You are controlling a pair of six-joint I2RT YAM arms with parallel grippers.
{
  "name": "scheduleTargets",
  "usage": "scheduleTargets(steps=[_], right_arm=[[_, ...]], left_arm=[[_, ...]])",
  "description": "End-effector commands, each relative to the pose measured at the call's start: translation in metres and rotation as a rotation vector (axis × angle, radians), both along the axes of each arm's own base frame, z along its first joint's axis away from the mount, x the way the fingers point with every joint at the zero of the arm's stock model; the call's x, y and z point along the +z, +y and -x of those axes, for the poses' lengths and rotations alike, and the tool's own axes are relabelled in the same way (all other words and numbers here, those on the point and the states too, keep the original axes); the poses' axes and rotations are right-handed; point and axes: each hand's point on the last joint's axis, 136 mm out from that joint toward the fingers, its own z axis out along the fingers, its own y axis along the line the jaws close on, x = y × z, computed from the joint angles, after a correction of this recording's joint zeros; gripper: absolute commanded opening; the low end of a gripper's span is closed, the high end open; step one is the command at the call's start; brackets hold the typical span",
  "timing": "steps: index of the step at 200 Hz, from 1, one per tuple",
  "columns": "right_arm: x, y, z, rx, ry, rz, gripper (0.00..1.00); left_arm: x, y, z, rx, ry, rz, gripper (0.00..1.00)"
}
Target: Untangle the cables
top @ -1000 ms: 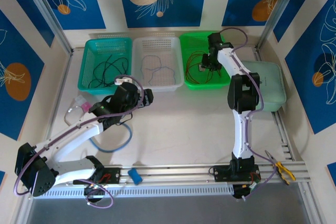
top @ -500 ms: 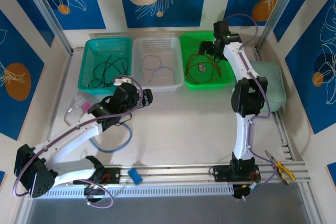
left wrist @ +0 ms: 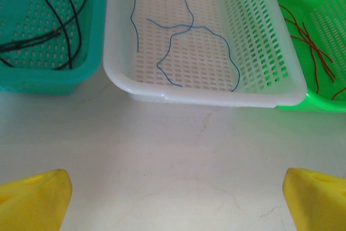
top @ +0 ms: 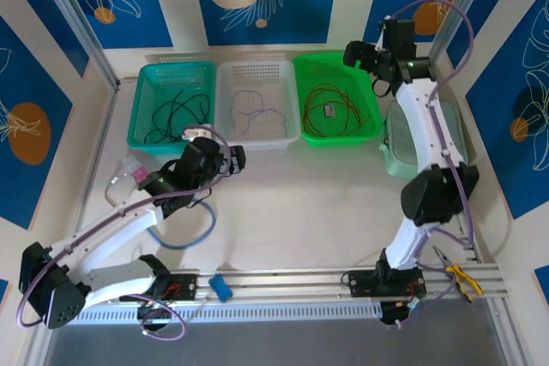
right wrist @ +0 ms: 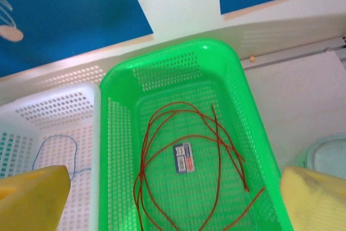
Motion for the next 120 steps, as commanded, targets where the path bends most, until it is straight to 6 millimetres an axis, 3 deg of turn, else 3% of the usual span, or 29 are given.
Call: scheduleTargets(steps=[1, 27, 49, 74, 120], right_arm=[[0.020, -0.004, 0.026, 0.027, -0.153, -0.016, 0.99], [0.000, -0.017, 0.069, 0.008, -0.280, 0.018, 0.99], [-0.043, -0.032, 0.096, -0.027, -0.294, 0.085, 0.99], [-0.090, -0.035, 0.125, -0.009, -0.300, 0.054, 0.99], [-0.160, -0.058, 0.149, -0.112, -0.260, 0.053, 0.99]], left_arm=[[0.019, 0.007, -0.001, -0.026, -0.142, -0.049, 0.99], [0.024, 0.019, -0.002, -0.005, -0.243, -0.097, 1.00], [0.022, 0.025, -0.005, -0.013, -0.297, -0.182, 0.99], [0.010, 0.026, -0.009, -0.051, -0.360, -0.305, 0.99], [-0.018, 0.049, -0.006, -0.001, -0.531, -0.471, 1.00]])
